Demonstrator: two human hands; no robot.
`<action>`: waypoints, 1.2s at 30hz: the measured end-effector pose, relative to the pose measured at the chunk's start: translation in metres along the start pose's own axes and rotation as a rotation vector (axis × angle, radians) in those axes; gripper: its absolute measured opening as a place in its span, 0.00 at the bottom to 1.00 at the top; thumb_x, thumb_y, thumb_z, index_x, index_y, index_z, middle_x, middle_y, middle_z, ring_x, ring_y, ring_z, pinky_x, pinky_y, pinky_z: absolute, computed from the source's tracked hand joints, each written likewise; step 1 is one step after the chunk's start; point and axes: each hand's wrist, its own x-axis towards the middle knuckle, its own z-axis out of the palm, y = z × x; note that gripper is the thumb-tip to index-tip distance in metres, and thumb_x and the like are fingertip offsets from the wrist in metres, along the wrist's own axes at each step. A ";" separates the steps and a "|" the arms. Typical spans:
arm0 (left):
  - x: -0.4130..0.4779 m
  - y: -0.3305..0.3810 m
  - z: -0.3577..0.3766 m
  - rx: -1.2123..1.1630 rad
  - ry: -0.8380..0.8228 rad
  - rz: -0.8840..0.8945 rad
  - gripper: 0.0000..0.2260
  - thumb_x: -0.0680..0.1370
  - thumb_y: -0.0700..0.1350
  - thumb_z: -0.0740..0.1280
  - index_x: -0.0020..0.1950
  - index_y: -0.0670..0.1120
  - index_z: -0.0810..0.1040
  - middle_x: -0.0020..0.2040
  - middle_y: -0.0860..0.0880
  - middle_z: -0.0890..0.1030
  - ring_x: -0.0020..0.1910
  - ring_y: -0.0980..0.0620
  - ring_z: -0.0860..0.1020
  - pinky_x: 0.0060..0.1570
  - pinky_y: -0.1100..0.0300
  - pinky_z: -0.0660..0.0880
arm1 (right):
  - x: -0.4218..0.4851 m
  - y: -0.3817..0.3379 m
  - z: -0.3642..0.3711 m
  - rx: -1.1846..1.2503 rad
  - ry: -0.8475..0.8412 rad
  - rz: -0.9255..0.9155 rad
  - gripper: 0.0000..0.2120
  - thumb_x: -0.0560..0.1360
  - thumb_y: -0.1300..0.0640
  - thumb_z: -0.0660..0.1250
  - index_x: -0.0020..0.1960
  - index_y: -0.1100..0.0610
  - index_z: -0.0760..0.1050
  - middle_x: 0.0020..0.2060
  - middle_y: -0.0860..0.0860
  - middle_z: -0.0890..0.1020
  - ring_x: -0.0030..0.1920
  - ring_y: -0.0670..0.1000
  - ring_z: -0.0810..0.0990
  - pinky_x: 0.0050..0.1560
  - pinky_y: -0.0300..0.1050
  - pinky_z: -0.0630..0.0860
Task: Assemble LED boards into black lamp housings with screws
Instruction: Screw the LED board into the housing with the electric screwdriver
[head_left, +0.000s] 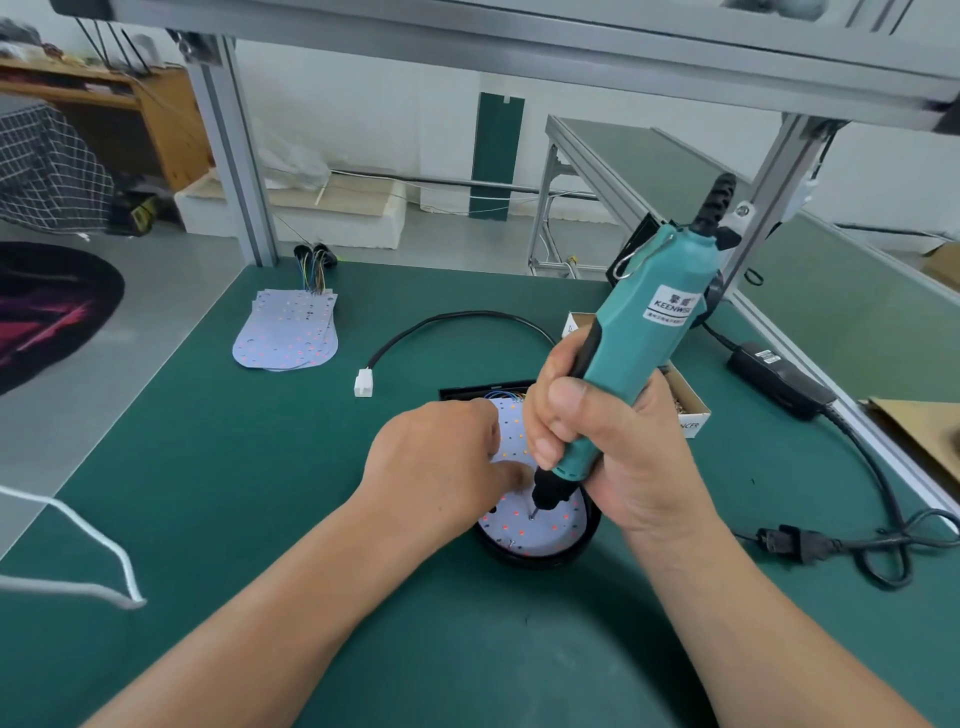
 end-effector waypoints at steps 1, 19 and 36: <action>0.000 0.000 -0.001 0.000 -0.002 -0.002 0.20 0.71 0.68 0.70 0.40 0.54 0.69 0.37 0.55 0.78 0.35 0.56 0.74 0.31 0.58 0.64 | -0.001 -0.001 -0.002 0.021 -0.001 0.001 0.03 0.72 0.60 0.69 0.45 0.54 0.77 0.28 0.52 0.69 0.27 0.54 0.71 0.33 0.45 0.72; -0.003 -0.024 -0.023 -0.814 -0.104 -0.177 0.09 0.84 0.43 0.63 0.53 0.53 0.82 0.39 0.60 0.81 0.32 0.61 0.74 0.35 0.65 0.71 | 0.006 -0.012 -0.025 0.423 0.267 -0.110 0.03 0.79 0.56 0.69 0.49 0.53 0.75 0.32 0.46 0.69 0.33 0.46 0.70 0.34 0.38 0.72; -0.015 -0.007 -0.016 -1.456 -0.461 -0.132 0.06 0.85 0.41 0.66 0.54 0.39 0.80 0.45 0.42 0.86 0.24 0.56 0.70 0.25 0.66 0.64 | 0.013 -0.013 -0.041 0.591 0.520 -0.168 0.07 0.82 0.58 0.62 0.46 0.54 0.76 0.35 0.47 0.69 0.35 0.46 0.70 0.37 0.38 0.72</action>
